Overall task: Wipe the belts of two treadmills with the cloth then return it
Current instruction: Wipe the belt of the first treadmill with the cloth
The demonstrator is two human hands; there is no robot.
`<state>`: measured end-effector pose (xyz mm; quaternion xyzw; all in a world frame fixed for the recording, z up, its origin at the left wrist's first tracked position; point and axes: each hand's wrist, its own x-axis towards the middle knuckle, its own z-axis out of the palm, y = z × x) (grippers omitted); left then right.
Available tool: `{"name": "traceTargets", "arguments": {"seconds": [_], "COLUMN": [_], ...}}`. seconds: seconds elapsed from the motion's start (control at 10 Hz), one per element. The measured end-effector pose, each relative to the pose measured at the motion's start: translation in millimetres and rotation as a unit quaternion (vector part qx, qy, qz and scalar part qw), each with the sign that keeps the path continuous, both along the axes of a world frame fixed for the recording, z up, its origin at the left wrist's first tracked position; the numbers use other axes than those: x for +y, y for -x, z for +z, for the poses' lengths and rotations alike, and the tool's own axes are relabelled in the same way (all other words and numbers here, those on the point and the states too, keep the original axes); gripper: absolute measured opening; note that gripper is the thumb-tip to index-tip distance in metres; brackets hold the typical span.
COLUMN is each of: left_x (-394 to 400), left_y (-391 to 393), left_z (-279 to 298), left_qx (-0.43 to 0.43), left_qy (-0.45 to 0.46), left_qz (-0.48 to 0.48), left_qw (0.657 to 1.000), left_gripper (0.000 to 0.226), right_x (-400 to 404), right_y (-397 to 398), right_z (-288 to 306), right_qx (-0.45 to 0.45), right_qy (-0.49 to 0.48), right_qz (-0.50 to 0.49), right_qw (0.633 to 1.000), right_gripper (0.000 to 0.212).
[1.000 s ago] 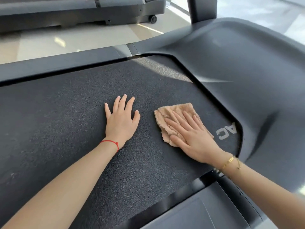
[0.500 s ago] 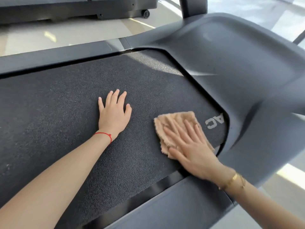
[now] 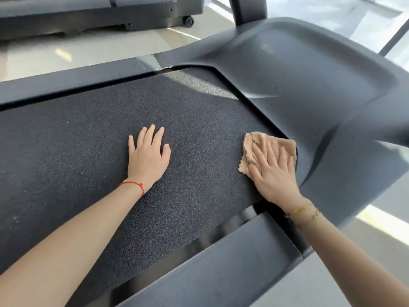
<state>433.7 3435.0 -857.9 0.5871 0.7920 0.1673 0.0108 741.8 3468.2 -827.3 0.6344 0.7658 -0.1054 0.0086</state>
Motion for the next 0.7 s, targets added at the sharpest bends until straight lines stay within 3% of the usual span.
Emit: {"name": "traceTargets", "arguments": {"seconds": [0.1, 0.3, 0.4, 0.6, 0.7], "left_x": [-2.6, -3.9, -6.2, -8.9, -9.2], "left_y": [-1.9, -1.6, -1.4, -3.1, -5.2], "left_z": [0.8, 1.3, 2.2, 4.7, 3.4], "left_qx": [0.001, 0.006, 0.004, 0.0, 0.005], "left_qy": [0.001, 0.001, 0.002, 0.006, 0.003], "left_qz": [0.001, 0.0, -0.003, -0.002, 0.012], "left_qw": [1.0, 1.0, 1.0, 1.0, 1.0], "left_gripper": [0.054, 0.054, 0.053, 0.053, 0.054], "right_x": [-17.5, -65.2, -37.1, 47.0, 48.2], "right_y": [6.4, 8.8, 3.4, 28.9, 51.2], "right_z": [-0.8, -4.8, -6.0, -4.4, -4.3], "right_qx": [0.018, 0.021, 0.002, 0.011, 0.022], "right_qy": [0.001, -0.004, -0.033, -0.03, -0.029], "right_qz": [0.041, 0.246, 0.25, 0.136, 0.164], "right_qw": [0.999, 0.969, 0.968, 0.99, 0.986], "right_gripper": [0.056, 0.058, 0.056, 0.058, 0.057]}}
